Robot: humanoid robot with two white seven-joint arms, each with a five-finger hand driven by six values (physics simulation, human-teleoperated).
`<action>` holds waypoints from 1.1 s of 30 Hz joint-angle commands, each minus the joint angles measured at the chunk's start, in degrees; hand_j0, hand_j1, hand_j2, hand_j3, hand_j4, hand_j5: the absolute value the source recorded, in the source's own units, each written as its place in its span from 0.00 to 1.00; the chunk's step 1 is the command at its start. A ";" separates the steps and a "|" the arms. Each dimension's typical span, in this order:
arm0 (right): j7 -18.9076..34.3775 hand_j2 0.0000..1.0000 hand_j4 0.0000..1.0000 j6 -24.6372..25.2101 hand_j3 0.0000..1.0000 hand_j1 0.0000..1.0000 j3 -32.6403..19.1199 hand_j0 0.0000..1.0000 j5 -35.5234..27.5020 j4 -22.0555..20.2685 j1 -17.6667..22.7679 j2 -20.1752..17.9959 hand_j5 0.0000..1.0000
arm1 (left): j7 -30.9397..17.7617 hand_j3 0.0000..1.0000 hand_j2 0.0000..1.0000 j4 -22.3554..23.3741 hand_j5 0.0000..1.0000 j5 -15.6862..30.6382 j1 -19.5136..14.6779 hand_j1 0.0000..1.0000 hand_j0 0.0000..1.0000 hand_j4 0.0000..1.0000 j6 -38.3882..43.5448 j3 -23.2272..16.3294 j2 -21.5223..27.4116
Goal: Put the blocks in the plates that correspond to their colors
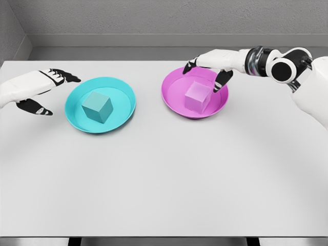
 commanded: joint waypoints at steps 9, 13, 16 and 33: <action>-0.02 1.00 1.00 -1.44 1.00 1.00 -9.38 1.00 -0.56 -16.98 6.49 -10.15 1.00 | -0.38 1.00 1.00 -0.16 1.00 0.41 0.00 1.00 1.00 1.00 0.06 0.08 0.05; -0.02 1.00 1.00 -8.20 1.00 1.00 -20.46 1.00 -0.74 -23.31 18.27 -17.98 1.00 | -0.38 1.00 1.00 -0.16 1.00 0.41 0.00 1.00 1.00 1.00 0.06 0.08 0.05; -0.02 1.00 1.00 -14.09 1.00 1.00 -28.37 1.00 -0.74 -23.05 26.18 -19.30 1.00 | -0.38 1.00 1.00 -0.16 1.00 0.41 0.00 1.00 1.00 1.00 0.06 0.08 0.05; -0.02 1.00 1.00 -20.25 1.00 1.00 -33.12 1.00 -0.74 -21.20 34.10 -21.15 1.00 | -0.38 1.00 1.00 -1.22 1.00 0.32 1.05 1.00 1.00 1.00 0.06 0.78 0.23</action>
